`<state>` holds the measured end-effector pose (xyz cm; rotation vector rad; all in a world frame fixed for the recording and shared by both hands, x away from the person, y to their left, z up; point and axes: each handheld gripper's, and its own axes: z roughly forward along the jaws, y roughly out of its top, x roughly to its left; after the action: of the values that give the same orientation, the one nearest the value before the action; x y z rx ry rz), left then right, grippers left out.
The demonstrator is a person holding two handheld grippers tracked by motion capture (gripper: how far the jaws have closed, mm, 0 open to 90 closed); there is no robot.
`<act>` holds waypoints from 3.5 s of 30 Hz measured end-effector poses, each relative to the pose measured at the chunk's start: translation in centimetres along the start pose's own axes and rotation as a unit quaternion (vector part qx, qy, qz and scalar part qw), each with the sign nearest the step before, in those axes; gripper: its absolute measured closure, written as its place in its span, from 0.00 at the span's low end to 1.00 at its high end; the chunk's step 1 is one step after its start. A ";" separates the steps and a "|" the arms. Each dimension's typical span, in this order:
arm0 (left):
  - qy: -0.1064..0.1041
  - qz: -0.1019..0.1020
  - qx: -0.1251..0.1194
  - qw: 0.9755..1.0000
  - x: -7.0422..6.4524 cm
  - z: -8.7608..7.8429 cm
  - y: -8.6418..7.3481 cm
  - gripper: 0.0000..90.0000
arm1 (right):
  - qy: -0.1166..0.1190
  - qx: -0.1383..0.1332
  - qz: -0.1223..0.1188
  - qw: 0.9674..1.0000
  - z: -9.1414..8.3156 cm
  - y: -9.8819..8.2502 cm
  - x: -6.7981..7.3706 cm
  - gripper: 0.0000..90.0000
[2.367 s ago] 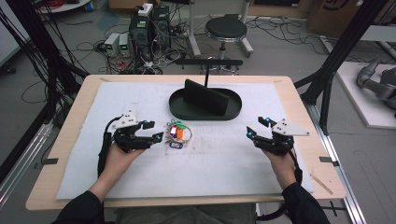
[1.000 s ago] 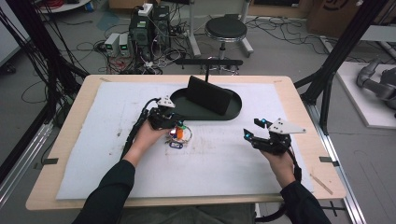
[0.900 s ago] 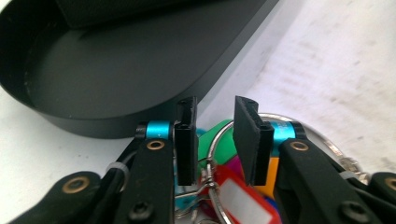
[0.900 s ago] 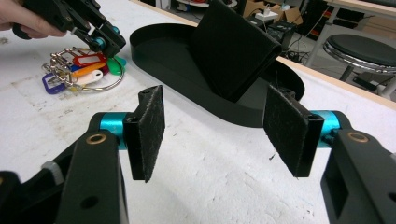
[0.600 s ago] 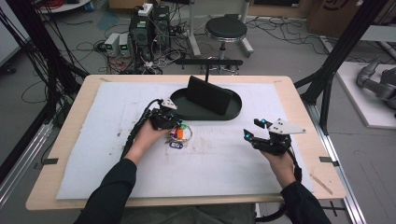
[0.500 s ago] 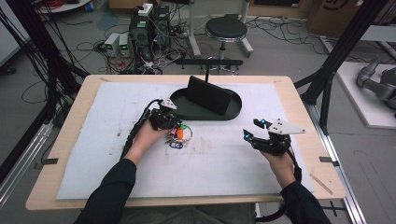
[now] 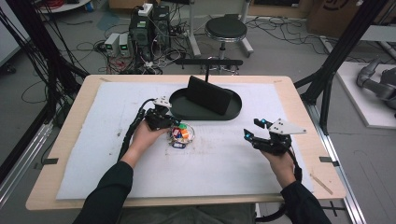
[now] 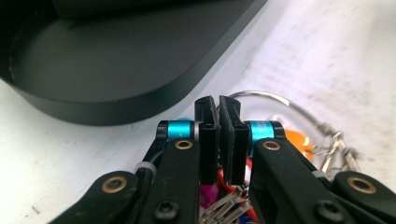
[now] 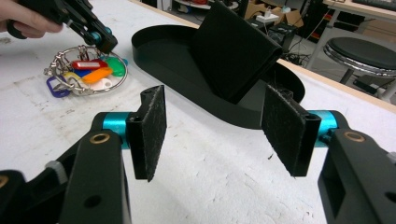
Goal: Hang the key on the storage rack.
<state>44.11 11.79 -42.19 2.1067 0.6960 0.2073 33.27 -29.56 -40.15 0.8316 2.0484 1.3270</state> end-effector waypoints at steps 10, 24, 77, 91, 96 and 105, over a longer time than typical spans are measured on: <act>-0.011 0.052 -0.085 0.995 -2.3 -2.7 0.3 0.96 | -0.001 -0.003 -0.002 1.000 -0.1 0.1 0.1 0.46; -0.030 0.112 -0.104 0.988 -4.5 -4.6 -1.4 0.96 | 0.000 -0.005 -0.002 1.000 0.1 0.1 0.2 0.46; -0.011 0.135 -0.137 0.981 -4.5 -9.2 3.4 0.96 | -0.018 0.006 0.007 1.000 0.5 -0.1 -0.4 0.46; 0.008 0.143 -0.151 0.978 -4.1 -9.9 6.6 0.96 | -0.017 0.006 0.010 1.000 0.4 -0.1 -0.5 0.45; 0.011 0.144 -0.153 0.978 -3.9 -9.9 7.8 0.96 | -0.015 0.004 0.012 1.000 0.4 -0.1 -0.5 0.46; 0.032 0.140 -0.145 0.979 -2.8 -9.7 9.5 0.96 | -0.013 0.001 0.013 1.000 0.4 -0.1 -0.6 0.46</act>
<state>41.85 12.80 -28.54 1.9135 0.3757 0.5033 33.89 -29.82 -40.35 0.8744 2.0249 1.3218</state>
